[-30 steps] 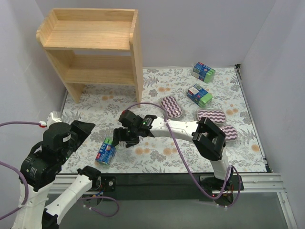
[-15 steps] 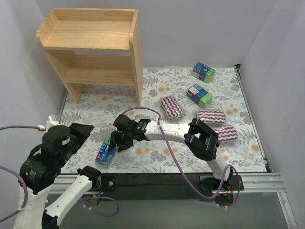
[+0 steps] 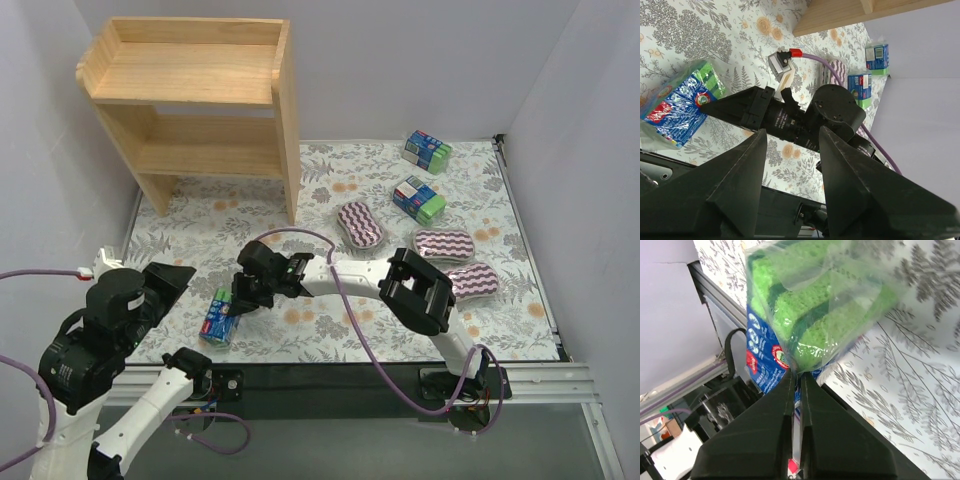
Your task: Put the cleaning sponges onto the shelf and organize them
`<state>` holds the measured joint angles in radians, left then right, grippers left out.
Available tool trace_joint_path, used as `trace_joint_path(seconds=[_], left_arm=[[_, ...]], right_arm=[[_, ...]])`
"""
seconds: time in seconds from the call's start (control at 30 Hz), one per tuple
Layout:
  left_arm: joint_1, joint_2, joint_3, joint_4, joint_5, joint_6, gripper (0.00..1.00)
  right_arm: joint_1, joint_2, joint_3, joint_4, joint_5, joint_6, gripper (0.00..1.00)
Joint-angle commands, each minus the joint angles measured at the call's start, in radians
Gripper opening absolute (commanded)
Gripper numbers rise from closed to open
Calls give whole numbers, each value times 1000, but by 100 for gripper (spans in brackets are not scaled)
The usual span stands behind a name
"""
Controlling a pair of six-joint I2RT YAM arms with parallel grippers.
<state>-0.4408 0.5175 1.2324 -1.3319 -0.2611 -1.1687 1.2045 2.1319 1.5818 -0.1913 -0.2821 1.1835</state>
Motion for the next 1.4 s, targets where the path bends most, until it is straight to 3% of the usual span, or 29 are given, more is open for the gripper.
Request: trace_joint_path(seconds=[0.0,0.2,0.37,0.57,0.63,0.8,0.97,1.13,1.37], left_arm=[[-3,-7,-13,-33,14,15,38],[-3,9,-65,23,92,76,37],[-3,56,-126,131,230,182,36],[-3,144,-254,284,391,225,33],[-3,164,-283,325,427,228,33],[-3,205,-284,346,464,271,31],[-3,193,-274,320,447,285,31],[-3,171,-295,306,453,293,31],[-3,177,-313,316,468,314,31]], right_arm=[[-5,-61,-109,-5,43,-4,1],[-55,-329,-449,160,11,-5,1],[-132,-577,-586,168,-5,-45,1],[-258,-746,-724,141,-28,-68,1],[-279,-754,-709,75,-14,-125,1],[-303,-644,-476,-353,70,-404,1],[-313,-633,-424,-499,161,-511,1],[-315,-580,-272,-750,277,-614,1],[-315,-495,-152,-905,428,-660,1]])
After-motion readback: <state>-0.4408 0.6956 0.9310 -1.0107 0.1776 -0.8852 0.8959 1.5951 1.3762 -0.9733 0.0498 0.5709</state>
